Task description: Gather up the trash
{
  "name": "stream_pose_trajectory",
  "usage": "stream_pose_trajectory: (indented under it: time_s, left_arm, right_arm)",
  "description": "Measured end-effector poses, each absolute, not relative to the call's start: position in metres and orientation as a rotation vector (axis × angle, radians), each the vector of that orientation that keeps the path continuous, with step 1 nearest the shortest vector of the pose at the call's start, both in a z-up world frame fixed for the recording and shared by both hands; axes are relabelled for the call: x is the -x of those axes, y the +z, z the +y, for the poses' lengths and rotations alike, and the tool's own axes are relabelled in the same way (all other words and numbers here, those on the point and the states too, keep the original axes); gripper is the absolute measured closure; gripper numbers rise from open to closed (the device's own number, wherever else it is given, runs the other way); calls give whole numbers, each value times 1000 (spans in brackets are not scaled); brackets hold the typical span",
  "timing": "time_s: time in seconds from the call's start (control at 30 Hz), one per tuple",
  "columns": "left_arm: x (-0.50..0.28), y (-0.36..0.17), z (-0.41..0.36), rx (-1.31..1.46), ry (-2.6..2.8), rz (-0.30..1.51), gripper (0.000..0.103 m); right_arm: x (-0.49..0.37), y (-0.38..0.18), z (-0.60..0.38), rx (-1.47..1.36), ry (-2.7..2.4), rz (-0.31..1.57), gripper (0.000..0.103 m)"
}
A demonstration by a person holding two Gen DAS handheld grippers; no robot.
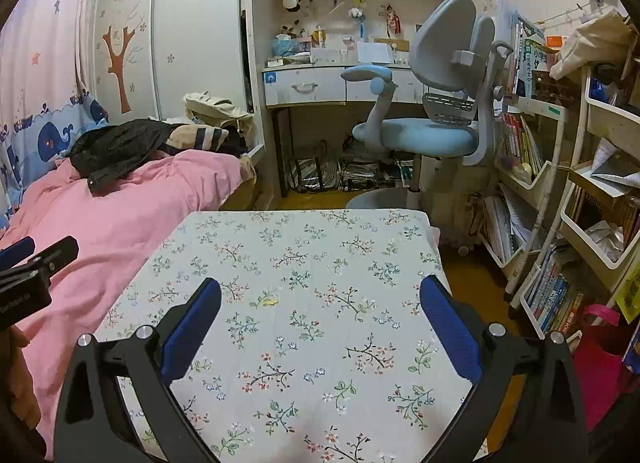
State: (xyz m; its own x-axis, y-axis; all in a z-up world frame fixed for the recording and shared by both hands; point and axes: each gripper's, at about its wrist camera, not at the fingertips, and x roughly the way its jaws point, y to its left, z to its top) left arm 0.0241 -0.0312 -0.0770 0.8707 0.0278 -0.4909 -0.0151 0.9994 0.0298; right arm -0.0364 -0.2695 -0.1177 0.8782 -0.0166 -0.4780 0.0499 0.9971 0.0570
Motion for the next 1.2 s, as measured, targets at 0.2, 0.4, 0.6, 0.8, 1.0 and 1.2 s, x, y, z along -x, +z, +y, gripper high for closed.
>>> stream_pose_trajectory:
  time_s: [0.2,0.4,0.6,0.8,1.0,1.2]
  left_arm:
    - [-25,-80,-36,-37,16,521,7]
    - [-20,-79,-46,-62,-11,512,7]
    - [-20,-77,-47,-56,-15,511,7]
    - [-22,-78,-47,-54,-4,515,7]
    - [-24,-79,-45,-59,15,538,7]
    - [-25,-79,-43,-48,13,542,7]
  right_arm:
    - [31,-122,-272,-61,-50,514,7]
    - [30,-124,-270,-53,-52,515,7]
    - [30,-124,-268,-46,-56,509,7]
    - [28,-125,-268,-47,-65,510,7]
    - [28,-126,-269,-42,-63,515,7]
    - [28,-127,-269,-42,-63,515,7]
